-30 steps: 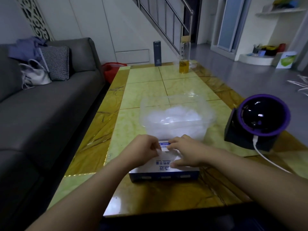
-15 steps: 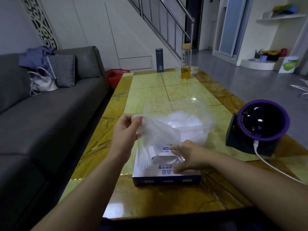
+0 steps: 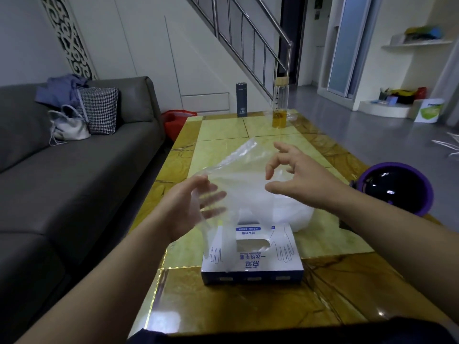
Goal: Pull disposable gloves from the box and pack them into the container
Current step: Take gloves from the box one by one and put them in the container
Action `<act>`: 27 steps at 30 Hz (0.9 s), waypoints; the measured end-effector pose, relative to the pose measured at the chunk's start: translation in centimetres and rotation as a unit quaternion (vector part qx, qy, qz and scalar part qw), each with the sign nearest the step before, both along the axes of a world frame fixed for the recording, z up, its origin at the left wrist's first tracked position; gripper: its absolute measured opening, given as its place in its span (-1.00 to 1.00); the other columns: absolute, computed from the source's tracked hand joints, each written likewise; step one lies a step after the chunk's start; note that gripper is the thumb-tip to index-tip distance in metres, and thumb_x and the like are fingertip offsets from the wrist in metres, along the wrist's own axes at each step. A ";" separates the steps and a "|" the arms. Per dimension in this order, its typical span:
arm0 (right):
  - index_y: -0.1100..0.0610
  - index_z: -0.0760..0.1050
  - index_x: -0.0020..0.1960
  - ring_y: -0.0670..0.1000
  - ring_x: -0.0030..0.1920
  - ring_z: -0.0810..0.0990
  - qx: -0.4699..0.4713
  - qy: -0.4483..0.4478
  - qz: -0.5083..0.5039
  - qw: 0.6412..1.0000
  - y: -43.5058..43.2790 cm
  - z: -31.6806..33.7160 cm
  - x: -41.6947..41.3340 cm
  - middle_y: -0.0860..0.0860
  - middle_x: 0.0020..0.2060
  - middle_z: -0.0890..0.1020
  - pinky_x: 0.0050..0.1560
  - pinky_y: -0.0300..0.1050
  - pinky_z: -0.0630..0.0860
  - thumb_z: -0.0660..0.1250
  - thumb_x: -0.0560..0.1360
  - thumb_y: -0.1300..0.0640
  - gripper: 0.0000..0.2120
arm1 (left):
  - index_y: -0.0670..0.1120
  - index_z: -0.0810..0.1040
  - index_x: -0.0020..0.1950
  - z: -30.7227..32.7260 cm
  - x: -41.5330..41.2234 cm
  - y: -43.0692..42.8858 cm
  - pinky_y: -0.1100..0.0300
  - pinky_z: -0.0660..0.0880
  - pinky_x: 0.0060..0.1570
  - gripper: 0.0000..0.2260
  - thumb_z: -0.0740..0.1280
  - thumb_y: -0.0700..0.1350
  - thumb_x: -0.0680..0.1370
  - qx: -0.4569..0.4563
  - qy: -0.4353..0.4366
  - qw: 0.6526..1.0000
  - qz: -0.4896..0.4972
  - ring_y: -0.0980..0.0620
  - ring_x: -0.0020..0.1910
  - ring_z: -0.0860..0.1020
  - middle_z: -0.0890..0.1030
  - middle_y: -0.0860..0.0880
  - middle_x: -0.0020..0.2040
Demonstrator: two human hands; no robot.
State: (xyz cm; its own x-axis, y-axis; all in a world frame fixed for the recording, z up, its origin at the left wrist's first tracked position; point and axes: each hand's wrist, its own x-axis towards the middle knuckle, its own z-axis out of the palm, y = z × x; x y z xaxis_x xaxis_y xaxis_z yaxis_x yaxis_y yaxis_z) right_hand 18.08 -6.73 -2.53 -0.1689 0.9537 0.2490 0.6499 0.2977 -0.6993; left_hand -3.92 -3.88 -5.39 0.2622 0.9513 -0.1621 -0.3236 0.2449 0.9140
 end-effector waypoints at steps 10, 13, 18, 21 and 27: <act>0.11 0.67 0.00 -0.20 -0.27 0.51 -0.002 -0.111 -0.047 0.993 2.9 2.8 -1.5 -0.03 -0.11 0.66 -0.38 -0.48 0.37 0.40 0.47 0.22 -0.87 | -0.18 0.48 -0.02 1.5 -0.9 0.9 -0.01 0.61 -0.11 -0.92 0.27 -0.17 0.56 0.052 0.140 0.987 -0.055 -0.02 -0.14 0.66 0.58 -0.08 -0.15; 0.14 0.67 0.01 -0.23 -0.34 0.50 0.040 -0.124 -0.078 0.988 3.6 4.1 -1.8 -0.08 -0.19 0.62 -0.39 -0.52 0.37 0.34 0.49 0.29 -0.83 | -0.06 0.51 0.01 2.3 -1.2 1.8 0.05 0.57 -0.06 -0.91 0.35 -0.19 0.53 0.223 0.414 0.879 0.081 0.08 -0.13 0.60 0.58 0.00 -0.06; 0.09 0.64 -0.04 -0.28 -0.56 0.49 0.001 -0.090 -0.048 0.995 3.6 5.0 -2.0 -0.15 -0.60 0.54 -0.54 -0.53 0.29 0.31 0.53 0.25 -0.85 | 0.13 0.35 0.37 2.7 -0.2 2.8 0.23 0.44 -0.02 -0.44 0.47 0.03 0.42 0.340 0.538 0.768 0.066 0.17 0.06 0.45 0.40 0.17 0.12; 0.15 0.62 -0.05 -0.21 -0.43 0.60 -0.010 -0.074 -0.036 0.997 3.9 5.4 -2.4 -0.12 -0.46 0.64 -0.41 -0.44 0.42 0.29 0.54 0.28 -0.86 | 0.09 0.45 0.28 3.1 0.8 3.3 0.25 0.51 -0.17 -0.64 0.40 -0.03 0.50 0.367 0.536 0.754 0.097 0.17 -0.10 0.51 0.51 0.13 0.03; 0.17 0.64 0.02 -0.06 -0.06 0.66 0.027 0.025 -0.044 0.998 4.9 5.3 -1.9 0.04 -0.11 0.69 0.11 -0.14 0.56 0.30 0.51 0.34 -0.81 | -0.08 0.59 0.15 5.4 -0.4 4.6 0.52 0.39 -0.28 -0.82 0.34 -0.17 0.55 0.421 0.451 0.743 0.259 0.19 -0.14 0.55 0.58 0.10 -0.04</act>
State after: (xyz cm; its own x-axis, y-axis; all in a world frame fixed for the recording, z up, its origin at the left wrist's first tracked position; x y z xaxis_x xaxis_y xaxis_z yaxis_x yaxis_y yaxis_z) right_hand 16.16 -1.79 2.82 -0.0718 0.9494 0.3059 0.6404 0.2790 -0.7156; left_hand -4.33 0.73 -0.03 -0.0279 0.7509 0.6598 0.6621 -0.4806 0.5750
